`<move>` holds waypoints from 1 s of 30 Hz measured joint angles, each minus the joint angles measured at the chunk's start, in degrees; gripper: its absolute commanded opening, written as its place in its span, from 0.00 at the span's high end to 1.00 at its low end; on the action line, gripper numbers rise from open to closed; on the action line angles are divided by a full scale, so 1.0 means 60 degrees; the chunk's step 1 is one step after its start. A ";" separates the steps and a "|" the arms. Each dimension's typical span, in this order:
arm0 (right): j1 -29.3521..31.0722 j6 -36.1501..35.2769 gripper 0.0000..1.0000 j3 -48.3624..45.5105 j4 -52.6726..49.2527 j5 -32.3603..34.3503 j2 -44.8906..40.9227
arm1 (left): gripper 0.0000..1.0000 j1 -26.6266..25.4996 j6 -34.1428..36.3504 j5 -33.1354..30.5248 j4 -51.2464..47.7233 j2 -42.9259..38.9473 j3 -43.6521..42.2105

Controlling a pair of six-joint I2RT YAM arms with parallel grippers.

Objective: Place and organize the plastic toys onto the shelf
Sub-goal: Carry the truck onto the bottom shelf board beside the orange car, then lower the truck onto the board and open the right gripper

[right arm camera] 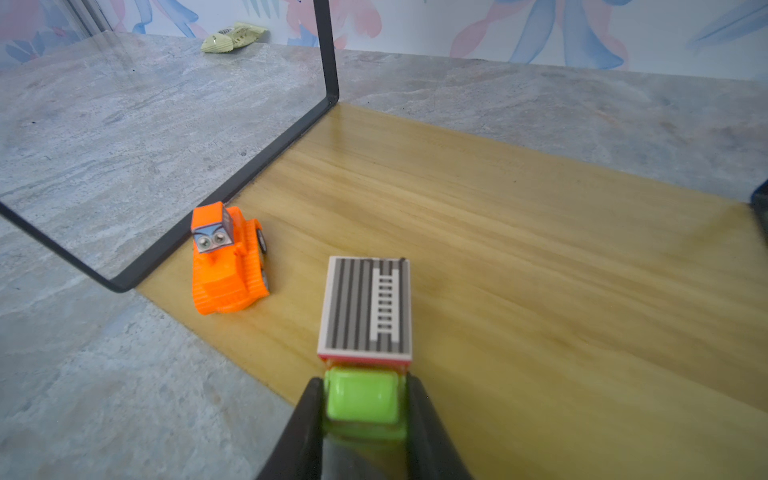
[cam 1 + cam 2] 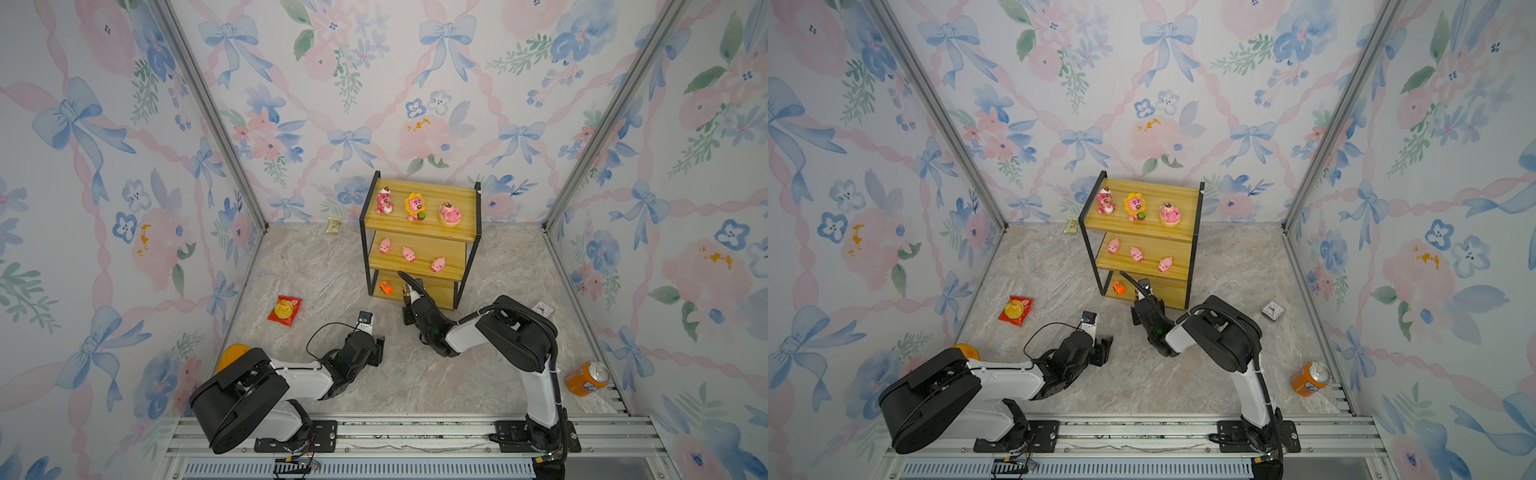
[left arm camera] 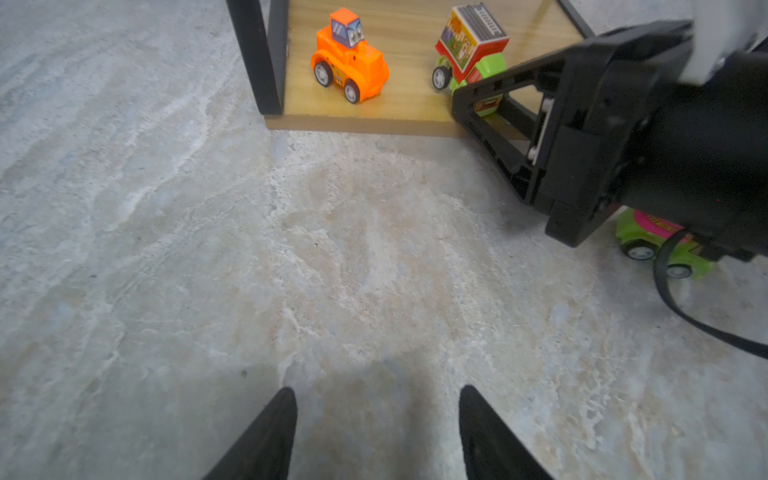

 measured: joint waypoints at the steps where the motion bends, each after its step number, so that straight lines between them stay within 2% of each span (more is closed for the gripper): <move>1: 0.0000 0.0000 0.79 0.0026 -0.0018 -0.0022 0.0000 | 0.37 0.0000 0.0000 0.0000 0.0000 0.0000 0.0000; 30: -0.0197 0.0011 0.78 0.0554 -0.0703 -0.0277 0.0084 | 0.37 0.0186 0.0004 0.0178 0.0138 0.0248 0.0058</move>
